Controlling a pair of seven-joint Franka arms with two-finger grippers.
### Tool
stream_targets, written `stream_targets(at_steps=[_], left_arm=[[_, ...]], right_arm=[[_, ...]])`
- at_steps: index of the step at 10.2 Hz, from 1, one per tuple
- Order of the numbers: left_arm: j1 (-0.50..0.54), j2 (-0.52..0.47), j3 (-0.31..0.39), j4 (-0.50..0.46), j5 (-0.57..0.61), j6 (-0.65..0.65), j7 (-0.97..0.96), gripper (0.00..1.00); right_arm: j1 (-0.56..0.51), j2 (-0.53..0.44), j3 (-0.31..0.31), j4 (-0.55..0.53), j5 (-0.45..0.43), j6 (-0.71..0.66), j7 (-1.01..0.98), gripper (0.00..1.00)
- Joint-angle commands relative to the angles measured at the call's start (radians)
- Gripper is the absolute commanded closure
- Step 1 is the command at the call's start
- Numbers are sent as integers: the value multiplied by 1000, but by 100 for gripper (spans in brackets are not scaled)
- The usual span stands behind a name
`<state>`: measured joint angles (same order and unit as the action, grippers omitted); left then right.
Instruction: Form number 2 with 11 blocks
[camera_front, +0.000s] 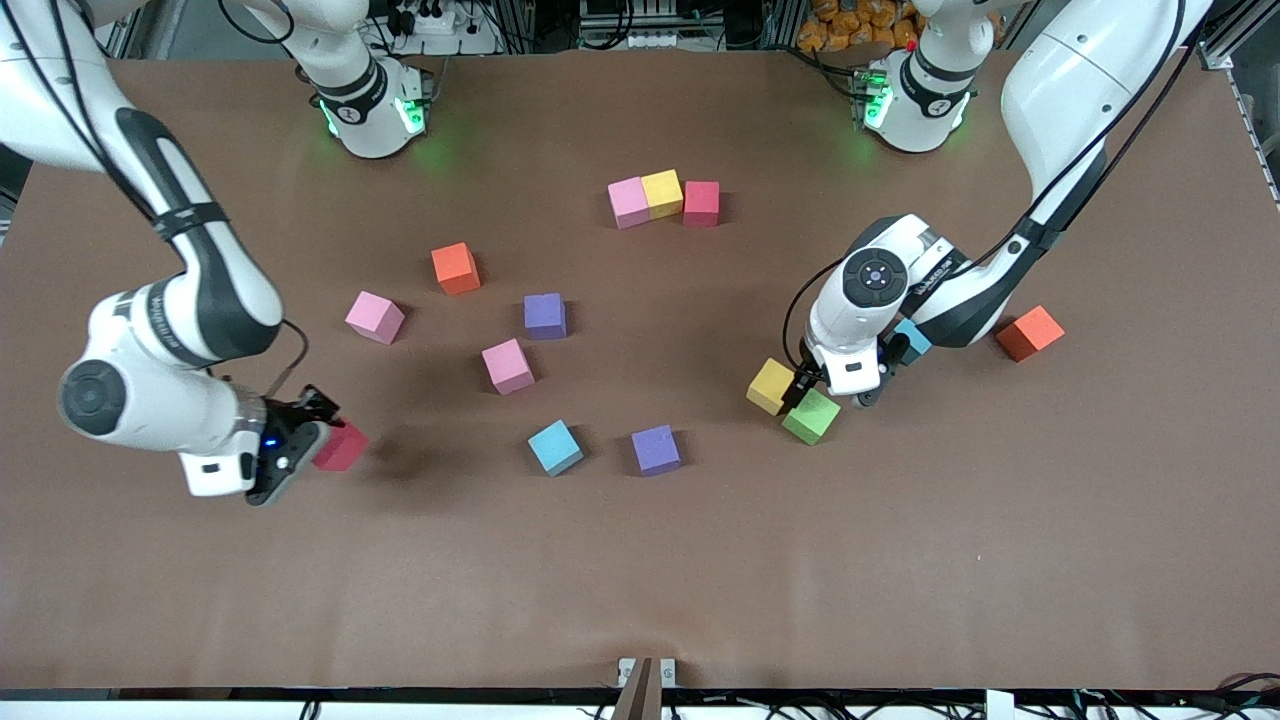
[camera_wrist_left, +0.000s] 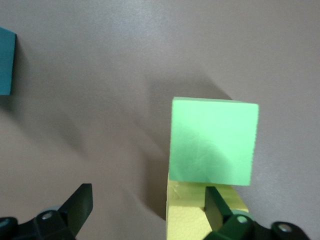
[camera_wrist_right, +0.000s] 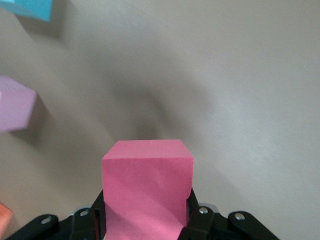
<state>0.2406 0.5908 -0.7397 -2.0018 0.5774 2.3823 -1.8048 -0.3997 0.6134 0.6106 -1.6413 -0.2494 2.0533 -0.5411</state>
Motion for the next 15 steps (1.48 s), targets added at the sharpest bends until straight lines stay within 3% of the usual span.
stream_targets(at_steps=[1,2,4,7,10,13,15], left_arm=[[-3,-8,-3,35,18,-25,4,0],[-4,-5,-3,55,16,-25,4,0],[-20,12,-3,75,18,-25,15,0],[-84,84,20,149,19,-25,9,0],[-101,127,39,184,21,-23,18,0],[-199,136,133,196,18,-21,4,0],[-211,136,143,195,4,-23,-1,0]], right_arm=[[30,-95,4,-144,92,71,177,60],[25,-131,24,-225,135,149,182,60],[57,-245,44,-328,139,185,321,60],[229,-352,43,-388,139,188,669,61],[304,-359,44,-388,140,199,807,61],[401,-356,44,-408,140,235,982,61],[476,-348,44,-430,140,269,1139,61]])
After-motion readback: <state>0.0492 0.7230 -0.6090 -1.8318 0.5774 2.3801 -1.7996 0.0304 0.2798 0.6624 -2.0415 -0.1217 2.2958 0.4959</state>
